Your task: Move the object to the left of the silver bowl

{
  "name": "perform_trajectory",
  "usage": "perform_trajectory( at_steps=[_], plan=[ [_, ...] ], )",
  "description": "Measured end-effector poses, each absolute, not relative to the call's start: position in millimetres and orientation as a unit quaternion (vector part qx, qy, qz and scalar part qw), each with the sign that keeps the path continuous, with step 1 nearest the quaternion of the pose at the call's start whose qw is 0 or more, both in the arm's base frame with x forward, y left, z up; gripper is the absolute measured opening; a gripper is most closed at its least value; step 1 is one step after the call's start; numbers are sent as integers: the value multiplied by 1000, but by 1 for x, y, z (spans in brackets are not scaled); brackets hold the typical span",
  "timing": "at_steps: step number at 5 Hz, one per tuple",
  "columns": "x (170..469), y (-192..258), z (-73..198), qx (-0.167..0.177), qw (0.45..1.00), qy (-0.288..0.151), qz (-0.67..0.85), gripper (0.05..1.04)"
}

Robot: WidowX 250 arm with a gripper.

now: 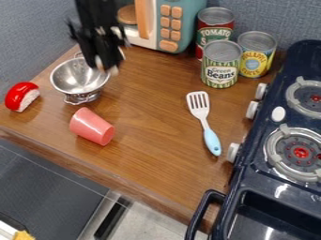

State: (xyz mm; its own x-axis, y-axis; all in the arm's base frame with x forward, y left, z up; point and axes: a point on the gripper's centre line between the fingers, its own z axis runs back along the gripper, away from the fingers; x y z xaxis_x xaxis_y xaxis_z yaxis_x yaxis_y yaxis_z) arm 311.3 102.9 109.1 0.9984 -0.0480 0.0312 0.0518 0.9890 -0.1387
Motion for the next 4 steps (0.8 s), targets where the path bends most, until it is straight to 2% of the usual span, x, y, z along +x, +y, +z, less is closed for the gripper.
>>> perform_trajectory(
  at_steps=[1, 3, 4],
  plan=[
    [317, 123, 135, -64, 997, -36, -4, 363],
    [327, 179, 89, -27, 994, 57, 90, 362],
    [319, 214, 87, -27, 988, 58, 143, 362]
  ],
)
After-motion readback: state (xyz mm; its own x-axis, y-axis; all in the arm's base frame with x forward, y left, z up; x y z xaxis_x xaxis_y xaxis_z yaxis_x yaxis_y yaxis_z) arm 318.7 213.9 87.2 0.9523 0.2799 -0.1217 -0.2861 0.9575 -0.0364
